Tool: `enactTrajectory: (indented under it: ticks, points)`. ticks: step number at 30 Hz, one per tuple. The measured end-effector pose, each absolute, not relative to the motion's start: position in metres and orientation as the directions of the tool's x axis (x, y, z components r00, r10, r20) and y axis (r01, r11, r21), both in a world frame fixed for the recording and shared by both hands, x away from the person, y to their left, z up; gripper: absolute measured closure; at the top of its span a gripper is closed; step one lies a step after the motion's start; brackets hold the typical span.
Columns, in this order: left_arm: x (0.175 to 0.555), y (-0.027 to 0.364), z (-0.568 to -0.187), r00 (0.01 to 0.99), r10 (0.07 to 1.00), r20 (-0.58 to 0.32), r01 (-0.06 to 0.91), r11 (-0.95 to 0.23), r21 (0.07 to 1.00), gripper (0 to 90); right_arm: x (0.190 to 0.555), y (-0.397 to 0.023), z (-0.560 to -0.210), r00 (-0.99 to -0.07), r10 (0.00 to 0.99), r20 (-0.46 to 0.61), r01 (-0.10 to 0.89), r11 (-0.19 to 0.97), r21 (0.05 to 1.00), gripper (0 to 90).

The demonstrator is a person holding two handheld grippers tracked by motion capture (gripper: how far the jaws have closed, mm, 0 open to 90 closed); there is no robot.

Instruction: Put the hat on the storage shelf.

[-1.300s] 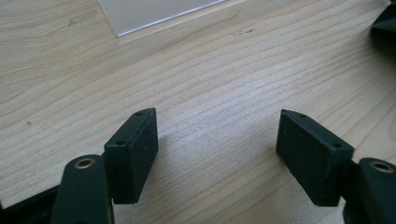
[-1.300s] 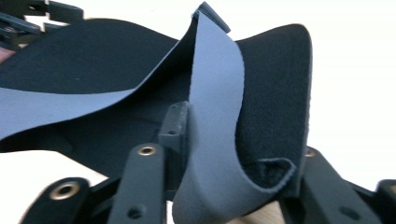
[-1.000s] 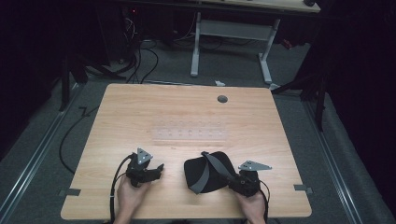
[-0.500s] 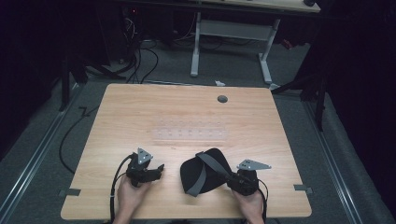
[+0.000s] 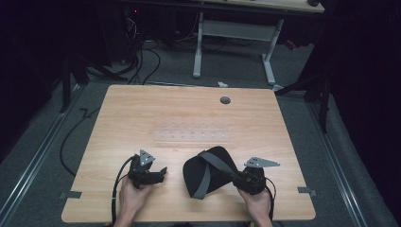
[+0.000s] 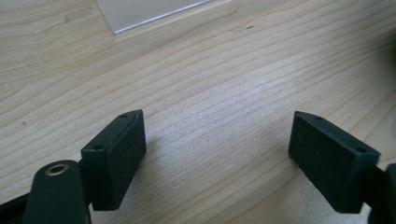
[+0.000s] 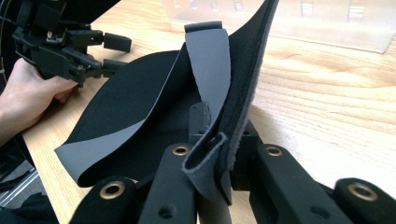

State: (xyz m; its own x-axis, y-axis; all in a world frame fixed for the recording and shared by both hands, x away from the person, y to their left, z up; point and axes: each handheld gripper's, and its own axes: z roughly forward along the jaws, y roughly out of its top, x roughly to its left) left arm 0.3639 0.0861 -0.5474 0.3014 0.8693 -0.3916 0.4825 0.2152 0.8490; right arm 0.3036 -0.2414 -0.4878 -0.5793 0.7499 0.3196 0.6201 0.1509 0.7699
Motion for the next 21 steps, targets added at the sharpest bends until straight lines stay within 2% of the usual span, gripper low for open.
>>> enactTrajectory:
  ticks: [8,16,21]
  points:
    - [0.360,0.086,-0.547,0.343,0.854,-0.391,0.481,0.198,0.854,26.0,0.306,-0.244,-0.484,-0.568,0.747,0.345,0.623,0.116,0.774,82.9]
    - [0.350,0.078,-0.541,0.427,0.844,-0.323,0.463,0.103,0.880,24.1,0.309,-0.240,-0.481,-0.561,0.741,0.369,0.625,0.087,0.776,83.0]
    - [0.343,0.073,-0.530,0.484,0.808,-0.337,0.456,0.096,0.885,24.0,0.311,-0.241,-0.478,-0.560,0.737,0.378,0.632,0.086,0.770,82.9]
